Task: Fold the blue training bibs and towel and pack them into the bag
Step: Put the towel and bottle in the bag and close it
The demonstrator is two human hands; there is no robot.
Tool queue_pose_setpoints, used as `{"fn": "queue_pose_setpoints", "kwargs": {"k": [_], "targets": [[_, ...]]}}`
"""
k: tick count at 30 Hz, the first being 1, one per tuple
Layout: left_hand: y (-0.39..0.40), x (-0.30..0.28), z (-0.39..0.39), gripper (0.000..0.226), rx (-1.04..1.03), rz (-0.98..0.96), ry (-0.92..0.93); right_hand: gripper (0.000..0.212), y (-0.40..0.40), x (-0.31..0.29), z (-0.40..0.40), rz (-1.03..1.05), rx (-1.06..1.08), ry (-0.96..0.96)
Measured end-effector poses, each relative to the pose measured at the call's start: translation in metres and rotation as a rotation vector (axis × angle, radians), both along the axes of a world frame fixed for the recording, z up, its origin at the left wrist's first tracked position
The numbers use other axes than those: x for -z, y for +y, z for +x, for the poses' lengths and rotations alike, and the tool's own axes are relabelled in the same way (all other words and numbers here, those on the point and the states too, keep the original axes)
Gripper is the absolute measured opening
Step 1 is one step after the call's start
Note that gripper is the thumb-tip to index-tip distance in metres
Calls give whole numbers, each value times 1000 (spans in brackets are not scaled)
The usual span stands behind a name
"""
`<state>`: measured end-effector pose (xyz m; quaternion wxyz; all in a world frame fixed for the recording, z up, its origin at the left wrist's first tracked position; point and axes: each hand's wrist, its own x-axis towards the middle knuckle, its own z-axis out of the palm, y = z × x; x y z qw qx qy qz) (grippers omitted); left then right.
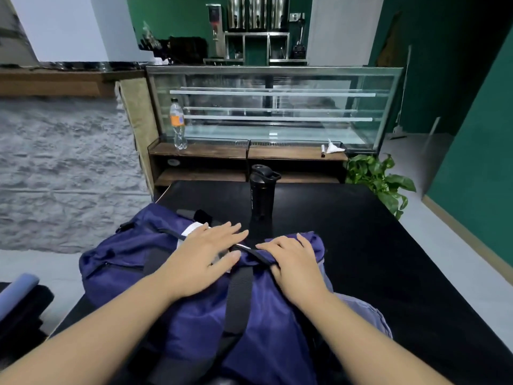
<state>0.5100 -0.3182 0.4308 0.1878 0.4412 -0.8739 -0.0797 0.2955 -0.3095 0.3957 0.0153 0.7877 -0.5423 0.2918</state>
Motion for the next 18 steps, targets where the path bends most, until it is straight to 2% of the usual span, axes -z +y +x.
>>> {"fn": "queue_pose_setpoints", "kwargs": {"k": [1,2,5,7,10,11,13,15,17,18], "targets": [[-2,0,-9,86,-48,8,17,46,-3,3,1,-23,-25,16],[-6,3,-18,84,-103,-8,23,48,-5,3,3,35,-55,29],[-19,20,-44,52,-269,-261,92,47,-11,5,2,227,-83,-21],[-27,30,-52,48,-349,-391,135,45,-13,1,-5,317,-81,-120],[-31,38,-59,42,-370,-478,111,42,-23,-10,-12,491,-184,-512],[-34,39,-61,44,-370,-491,96,37,-31,-14,-13,512,-197,-650],[-42,43,-62,49,-393,-467,75,26,-53,-23,-11,458,-113,-777],[-50,46,-61,51,-428,-433,63,21,-86,-31,-8,346,21,-660],[-57,50,-59,51,-439,-402,80,12,-125,-35,-5,287,100,-431],[-60,52,-58,52,-454,-375,104,17,-145,-36,-3,296,128,-362]]}}
